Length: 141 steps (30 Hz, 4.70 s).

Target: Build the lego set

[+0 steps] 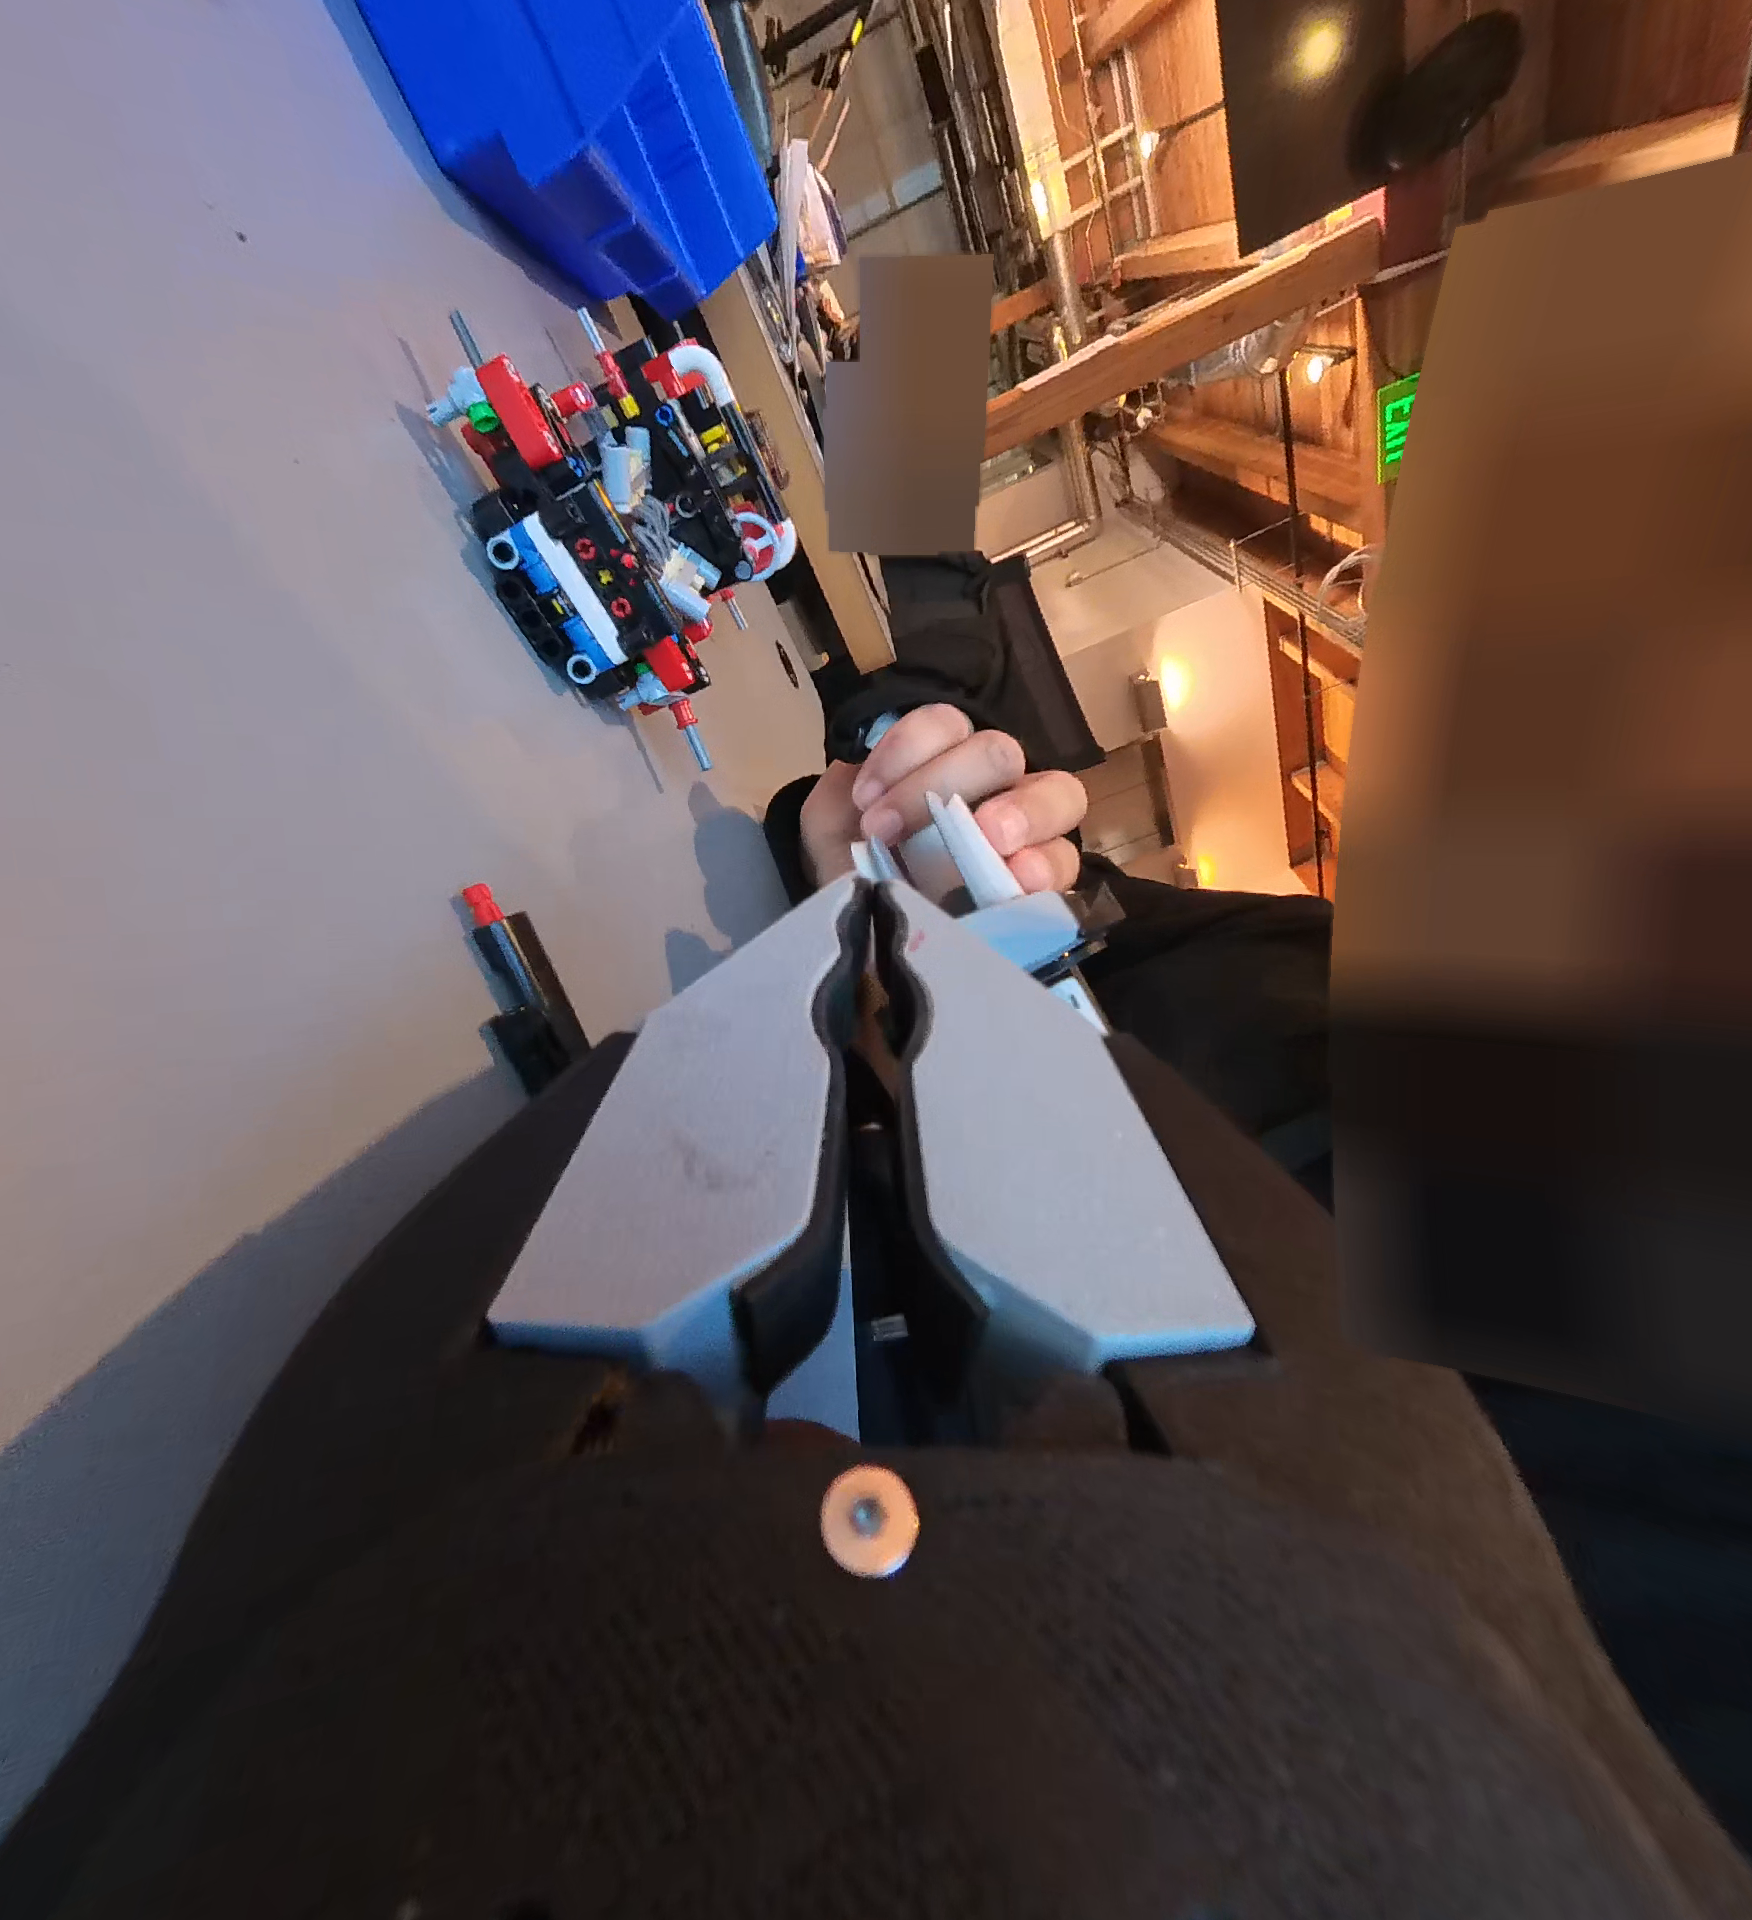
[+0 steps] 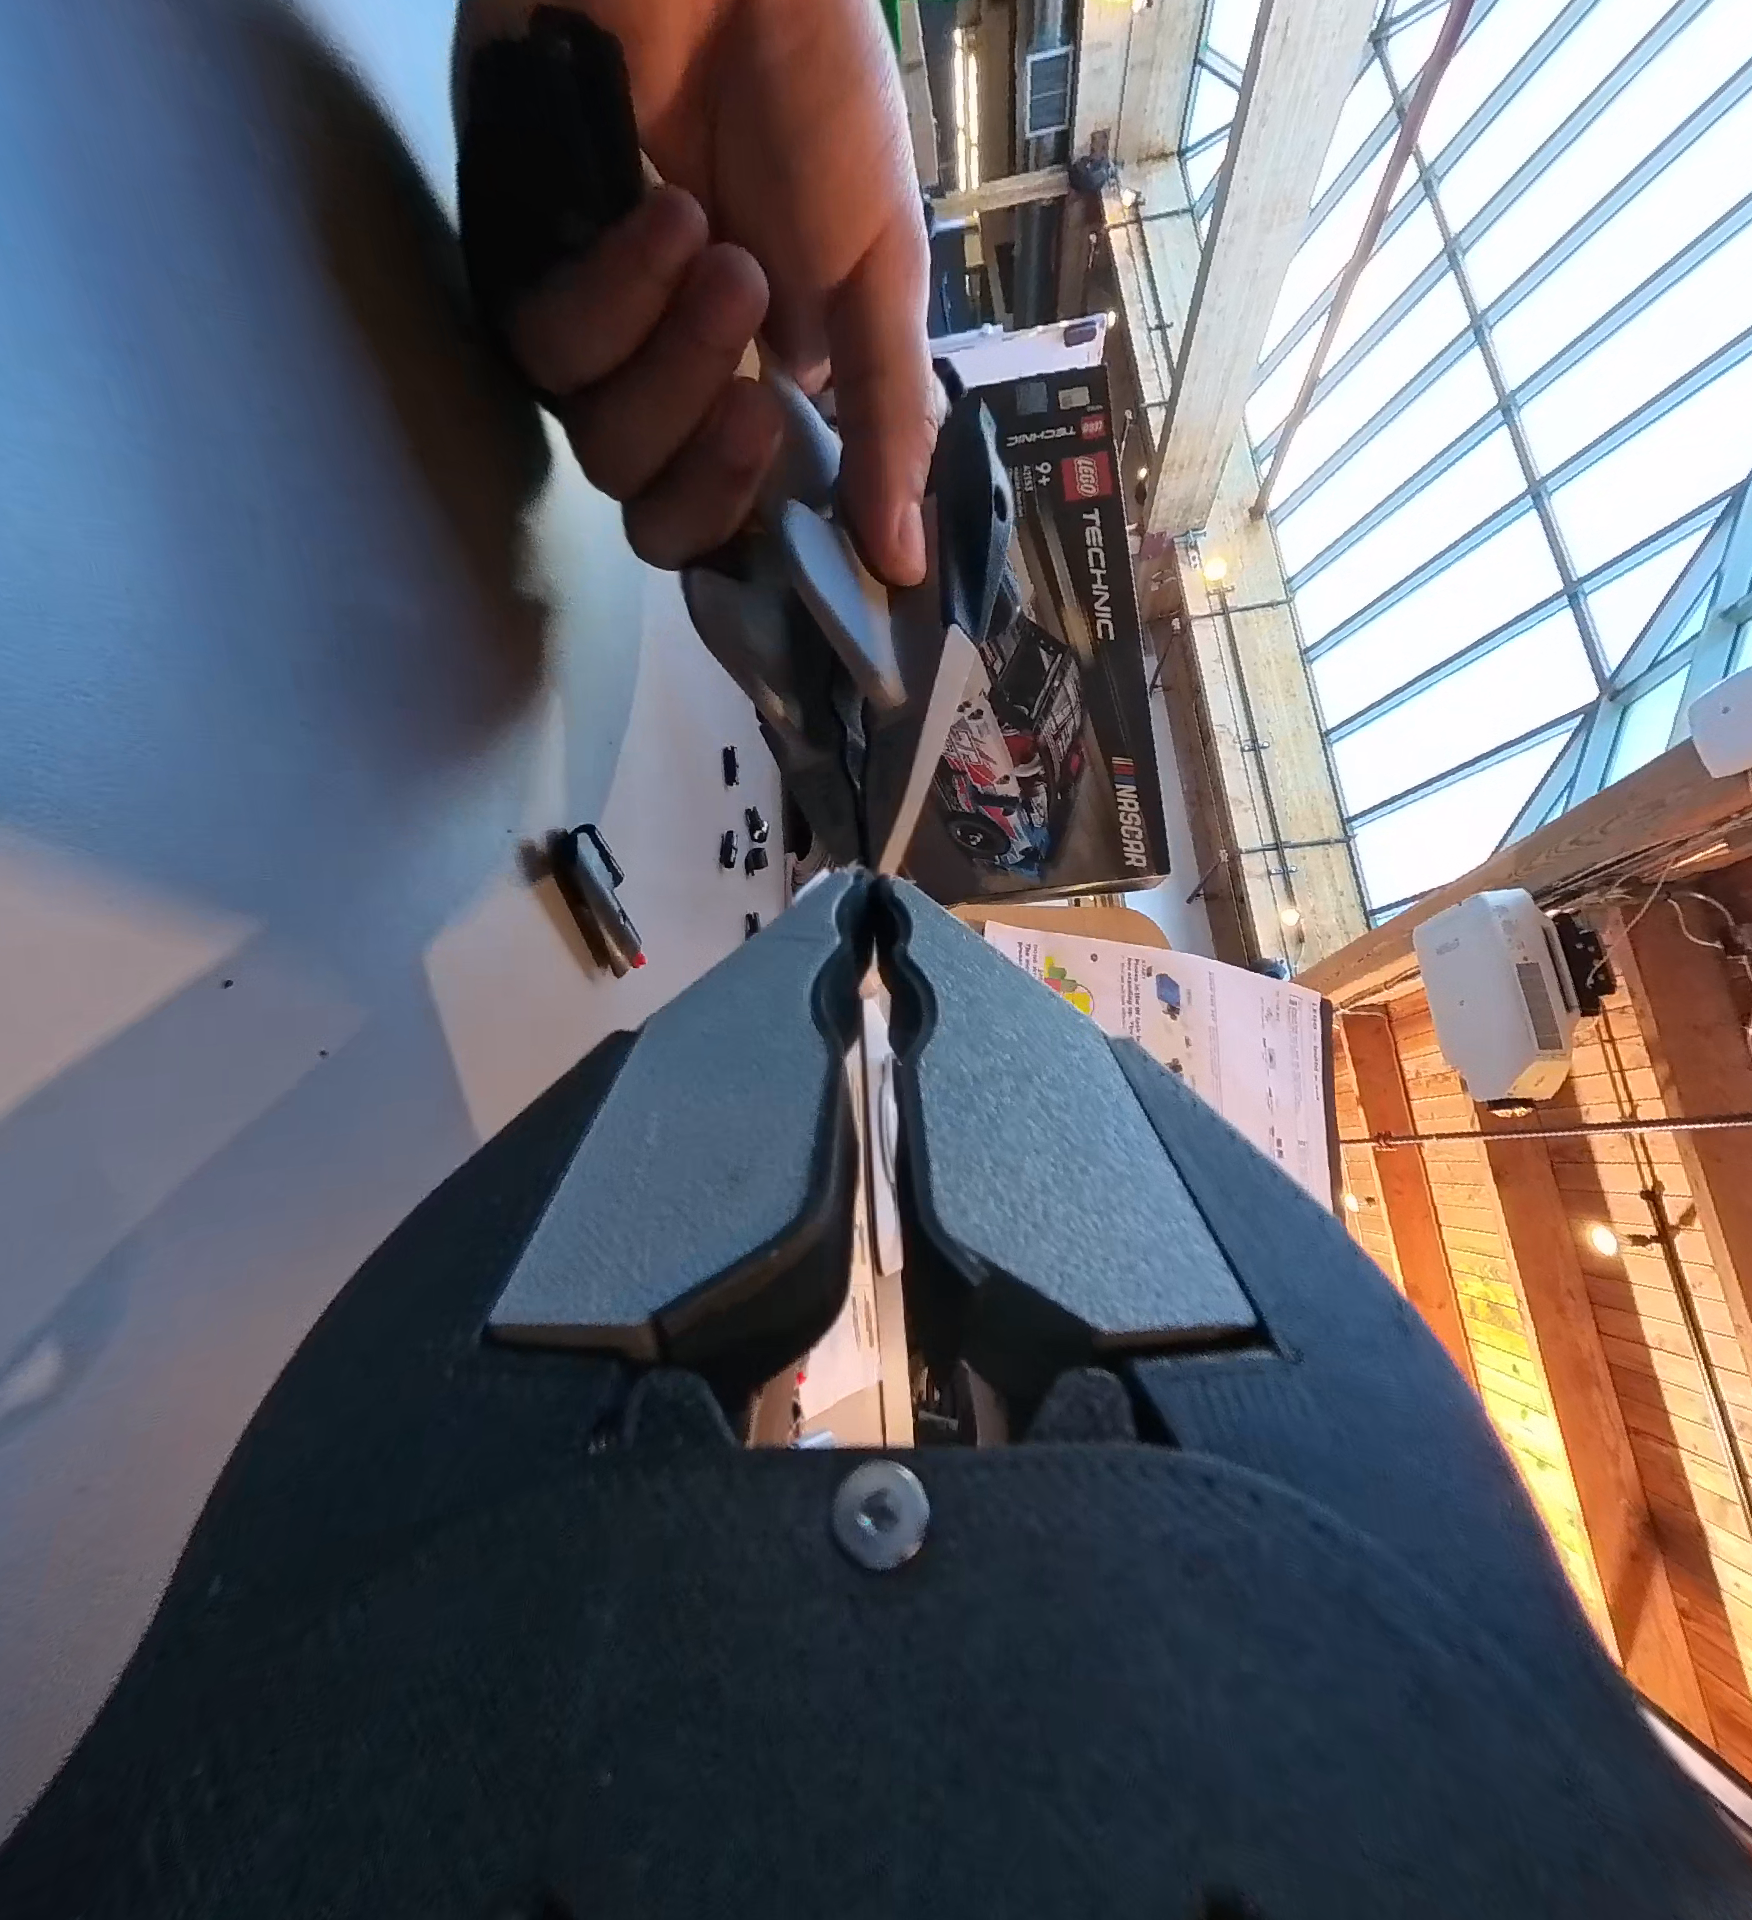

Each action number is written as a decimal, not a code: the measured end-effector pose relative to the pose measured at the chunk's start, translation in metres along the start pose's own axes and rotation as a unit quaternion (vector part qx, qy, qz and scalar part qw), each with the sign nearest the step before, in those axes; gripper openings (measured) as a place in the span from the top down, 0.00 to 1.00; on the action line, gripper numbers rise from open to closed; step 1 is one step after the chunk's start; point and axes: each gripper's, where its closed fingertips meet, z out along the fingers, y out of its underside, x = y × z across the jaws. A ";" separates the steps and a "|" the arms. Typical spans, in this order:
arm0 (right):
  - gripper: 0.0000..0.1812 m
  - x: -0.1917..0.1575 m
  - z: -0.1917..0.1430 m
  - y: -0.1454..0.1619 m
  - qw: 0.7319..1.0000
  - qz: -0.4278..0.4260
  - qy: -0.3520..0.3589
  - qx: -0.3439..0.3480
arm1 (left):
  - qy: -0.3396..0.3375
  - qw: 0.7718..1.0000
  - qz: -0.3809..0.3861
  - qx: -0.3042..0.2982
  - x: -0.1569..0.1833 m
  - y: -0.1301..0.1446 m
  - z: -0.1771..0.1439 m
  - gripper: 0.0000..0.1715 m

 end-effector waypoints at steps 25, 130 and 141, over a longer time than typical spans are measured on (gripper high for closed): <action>1.00 0.008 0.000 0.029 0.741 0.622 -0.244 -0.075 | -0.196 0.907 0.316 -0.199 0.032 0.030 -0.002 1.00; 0.97 0.009 0.001 -0.032 0.603 0.701 -0.374 0.079 | -0.145 0.923 0.309 -0.178 0.044 0.034 -0.003 1.00; 1.00 0.014 0.000 -0.025 0.599 0.711 -0.360 0.078 | -0.154 0.917 0.323 -0.176 0.047 0.031 -0.008 0.90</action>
